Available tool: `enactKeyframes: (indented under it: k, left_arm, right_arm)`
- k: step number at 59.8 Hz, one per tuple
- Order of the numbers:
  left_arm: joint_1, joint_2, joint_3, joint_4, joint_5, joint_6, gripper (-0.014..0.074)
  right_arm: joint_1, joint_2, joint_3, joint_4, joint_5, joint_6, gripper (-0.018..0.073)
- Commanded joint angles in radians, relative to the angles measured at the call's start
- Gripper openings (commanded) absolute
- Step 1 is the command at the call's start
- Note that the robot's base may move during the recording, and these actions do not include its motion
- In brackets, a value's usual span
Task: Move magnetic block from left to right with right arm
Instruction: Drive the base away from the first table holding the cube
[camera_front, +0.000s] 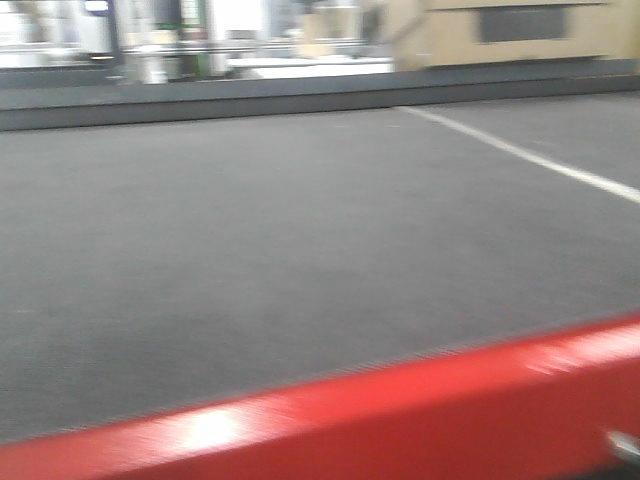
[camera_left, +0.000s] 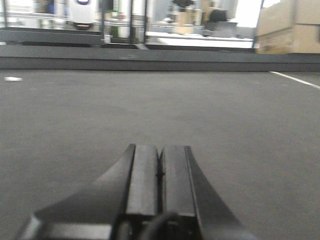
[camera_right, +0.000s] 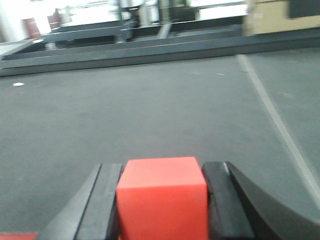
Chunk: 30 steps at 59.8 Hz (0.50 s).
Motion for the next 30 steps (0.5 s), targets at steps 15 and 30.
enactKeyframes:
  k: [15,30]
  left_arm:
    - [0.002,-0.01,0.009,0.0,-0.088,-0.007,-0.0116]
    - [0.002,-0.01,0.009,0.0,-0.088,-0.007,-0.0116]
  right_arm:
    - [-0.004,0.016,-0.024,-0.015,-0.083,-0.009,0.0162]
    - [-0.004,0.016,-0.024,-0.015,-0.083,-0.009,0.0162]
